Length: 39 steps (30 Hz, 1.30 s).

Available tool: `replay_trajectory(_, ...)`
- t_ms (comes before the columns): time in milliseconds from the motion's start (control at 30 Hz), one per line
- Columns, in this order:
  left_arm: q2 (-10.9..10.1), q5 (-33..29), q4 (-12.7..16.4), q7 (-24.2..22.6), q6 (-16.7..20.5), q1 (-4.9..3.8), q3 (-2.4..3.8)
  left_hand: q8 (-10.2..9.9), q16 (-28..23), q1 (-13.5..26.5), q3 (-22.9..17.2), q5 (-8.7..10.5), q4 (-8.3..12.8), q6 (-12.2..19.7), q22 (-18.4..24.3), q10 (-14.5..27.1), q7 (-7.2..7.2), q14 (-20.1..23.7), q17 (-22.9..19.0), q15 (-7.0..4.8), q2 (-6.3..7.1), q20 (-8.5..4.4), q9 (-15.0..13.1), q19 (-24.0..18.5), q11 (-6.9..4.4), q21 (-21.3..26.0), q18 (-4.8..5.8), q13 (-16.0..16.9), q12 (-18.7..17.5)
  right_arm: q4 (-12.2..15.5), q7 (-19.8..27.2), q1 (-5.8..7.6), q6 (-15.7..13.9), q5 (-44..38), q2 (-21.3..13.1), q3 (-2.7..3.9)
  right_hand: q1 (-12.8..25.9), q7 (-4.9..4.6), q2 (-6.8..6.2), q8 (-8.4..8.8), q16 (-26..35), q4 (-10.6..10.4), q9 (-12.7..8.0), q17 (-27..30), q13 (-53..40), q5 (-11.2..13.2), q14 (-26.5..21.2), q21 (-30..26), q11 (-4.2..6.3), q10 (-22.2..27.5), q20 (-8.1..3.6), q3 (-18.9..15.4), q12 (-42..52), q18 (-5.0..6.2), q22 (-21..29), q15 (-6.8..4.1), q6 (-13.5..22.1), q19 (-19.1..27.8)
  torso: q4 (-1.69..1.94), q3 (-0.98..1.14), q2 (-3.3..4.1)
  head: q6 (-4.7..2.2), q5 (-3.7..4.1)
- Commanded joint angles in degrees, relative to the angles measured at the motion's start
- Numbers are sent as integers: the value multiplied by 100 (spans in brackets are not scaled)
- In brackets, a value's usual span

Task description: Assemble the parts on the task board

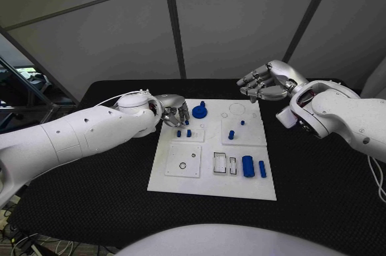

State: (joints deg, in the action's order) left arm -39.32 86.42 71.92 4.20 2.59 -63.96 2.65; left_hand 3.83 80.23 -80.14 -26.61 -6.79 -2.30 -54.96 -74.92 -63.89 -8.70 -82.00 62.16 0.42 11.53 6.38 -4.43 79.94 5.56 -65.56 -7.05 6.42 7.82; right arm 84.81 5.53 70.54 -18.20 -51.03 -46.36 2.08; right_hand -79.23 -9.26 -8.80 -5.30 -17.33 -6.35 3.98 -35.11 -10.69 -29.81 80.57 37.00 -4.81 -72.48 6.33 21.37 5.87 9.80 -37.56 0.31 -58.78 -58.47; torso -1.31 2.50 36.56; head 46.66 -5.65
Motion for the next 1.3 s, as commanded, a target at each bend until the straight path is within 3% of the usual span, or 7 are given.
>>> replay_trajectory(33, -86, -2, 30, -1, 117, -4, 22, -1, 19, 16, 31, 16, -4, 5, -288, 75, -20, 4, -23, 64, -14, 29, 9, -41, 7, 123, 170, -10, -51, -36, -93, 12, 131, -167, -13, 4, 9, -50, -18, 37, 34, 87, -2, -11, 27, 83, 48, -17, -13, 45, -6, 7, -54, 66, -13, -1, 22, -17, 1, -3, -5, -8, 4)
replay_trajectory(267, -334, -141, 53, -120, 461, -4, 236, 82, -57, -24, 20, 16, -6, -160, 94, 77, -47, 104, -228, 91, -69, 58, 6, -397, 34, 944, 14, -1, -69, -183, -600, 12, 469, -1453, -1, 4, -195, -34, 21, -42, -90, 340, 26, -126, 166, 931, 310, 145, -45, 379, -28, -31, -143, 75, -116, -16, -155, -164, 4, -6, -11, -51, 33)
replay_trajectory(500, -756, -1671, 192, -319, 709, -8, 369, 164, -95, -135, -56, 13, 55, -316, 514, -129, -63, 169, -343, 62, -125, 35, 6, -758, 5, 1806, -136, 55, 83, -278, -1119, 8, 714, -3272, 113, -14, -271, 81, 116, -82, -588, 465, 24, -443, 233, 1265, 593, 485, 58, 264, -120, -18, 15, 74, -336, -115, -338, -401, -7, 0, -9, -152, 195)
replay_trajectory(567, -892, -2376, 288, -484, 849, -8, 382, 193, -1094, -149, -83, 12, 71, -367, 810, -146, -79, 1049, -2280, 60, -140, 29, 15, -1019, 7, 2393, -221, 73, 138, -309, -1234, 3, 739, -3685, 169, -36, -251, 92, 118, -66, -778, 470, 16, -539, 260, 1318, 598, 661, 73, 256, -130, 8, 34, 51, -491, -124, -351, -488, -1, -5, -9, -197, 263)
replay_trajectory(633, -1044, -3394, 433, -808, 1016, -8, 389, 213, -1880, -148, -81, 18, 88, -396, 1145, -140, -97, 1429, -3330, 50, -162, 17, 34, -1253, -7, 3016, -307, 104, 236, -339, -1330, -16, 744, -4049, 232, -68, -217, 92, 102, -9, -1128, 469, -2, -750, 302, 1341, 601, 964, 71, 293, -133, 47, 30, -2, -783, -122, -303, -630, 2, -5, -4, -254, 361)
replay_trajectory(933, -1360, -6639, 1032, -2002, 1240, 1, 376, 260, -2256, -127, 13, 23, 96, -437, 1384, -166, -94, 1501, -3600, 42, -241, 16, 42, -1402, -13, 3431, -343, 185, 465, -492, -1556, -161, 841, -4852, 459, -186, -114, 75, 11, 123, -2377, 446, -11, -1575, 455, 1440, 647, 1721, 27, 490, -107, 147, -45, -138, -1519, -90, -191, -1009, 13, -20, 4, -354, 537)
replay_trajectory(1300, -1471, -7575, 1422, -2404, 1199, 17, 372, 273, -2313, -122, 57, 16, 104, -440, 1413, -155, -89, 1528, -3632, 41, -257, 15, 44, -1415, -18, 3478, -342, 210, 531, -568, -1594, -255, 1280, -4994, 577, -213, 70, 16, -183, 169, -2954, 386, -21, -1918, 639, 1539, 611, 2023, -63, 791, -41, 124, -134, -187, -1817, -19, 40, -1099, -2, -14, 6, -383, 555)
